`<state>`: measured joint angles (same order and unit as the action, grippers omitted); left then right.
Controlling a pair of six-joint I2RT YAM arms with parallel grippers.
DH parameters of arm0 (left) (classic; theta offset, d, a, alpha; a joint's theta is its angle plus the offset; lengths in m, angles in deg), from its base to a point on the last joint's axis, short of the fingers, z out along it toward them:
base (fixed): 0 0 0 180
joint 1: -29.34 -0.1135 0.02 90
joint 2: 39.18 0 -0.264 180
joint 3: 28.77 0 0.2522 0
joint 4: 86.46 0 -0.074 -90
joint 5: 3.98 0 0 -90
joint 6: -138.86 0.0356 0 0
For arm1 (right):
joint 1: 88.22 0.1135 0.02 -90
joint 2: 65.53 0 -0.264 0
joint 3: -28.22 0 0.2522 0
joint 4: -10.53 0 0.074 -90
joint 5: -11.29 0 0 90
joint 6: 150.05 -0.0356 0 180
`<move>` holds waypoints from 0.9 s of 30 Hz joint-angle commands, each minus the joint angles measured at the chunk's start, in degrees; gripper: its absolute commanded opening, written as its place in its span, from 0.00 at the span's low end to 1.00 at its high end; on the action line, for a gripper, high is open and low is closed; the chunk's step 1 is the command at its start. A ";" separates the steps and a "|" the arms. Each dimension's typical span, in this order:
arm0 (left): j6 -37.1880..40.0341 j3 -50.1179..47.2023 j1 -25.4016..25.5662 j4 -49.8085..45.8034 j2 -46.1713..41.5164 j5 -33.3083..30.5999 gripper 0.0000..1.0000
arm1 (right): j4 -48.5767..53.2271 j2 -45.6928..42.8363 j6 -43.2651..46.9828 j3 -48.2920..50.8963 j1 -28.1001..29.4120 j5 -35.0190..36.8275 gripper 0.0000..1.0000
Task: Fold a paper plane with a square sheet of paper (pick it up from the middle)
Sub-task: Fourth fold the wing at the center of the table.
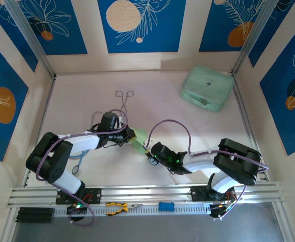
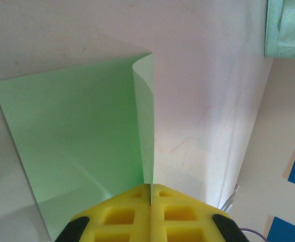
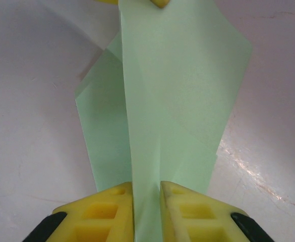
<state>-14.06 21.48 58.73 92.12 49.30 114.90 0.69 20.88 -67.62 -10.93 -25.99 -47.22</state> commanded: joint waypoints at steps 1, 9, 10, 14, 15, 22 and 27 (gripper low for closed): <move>0.87 1.48 0.41 -1.53 -0.13 0.70 0.03 | -0.11 -1.25 -0.57 0.53 0.14 0.23 0.21; 0.86 1.39 0.41 -1.57 -0.34 0.64 0.02 | -0.06 -0.98 -0.60 0.68 0.09 0.33 0.25; 0.79 1.39 0.39 -1.52 -0.36 0.72 0.03 | -0.06 -0.93 -0.60 0.69 0.15 0.32 0.25; 0.82 1.47 0.41 -1.62 -0.33 0.73 0.03 | -0.22 -0.92 -0.51 0.71 0.02 0.34 0.24; 0.79 1.45 0.43 -1.63 -0.33 0.65 0.02 | -0.22 -0.94 -0.51 0.75 0.09 0.46 0.24; 0.85 1.43 0.41 -1.53 -0.33 0.65 0.02 | -0.22 -0.88 -0.51 0.73 0.05 1.10 0.27; 0.82 1.41 0.41 -1.44 -0.29 0.79 0.02 | 0.13 -0.75 -0.34 0.47 0.05 1.29 0.28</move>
<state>-14.06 21.48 58.73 92.12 49.30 114.90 0.74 20.88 -67.60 -10.93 -26.01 -47.16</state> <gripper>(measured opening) 0.064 0.277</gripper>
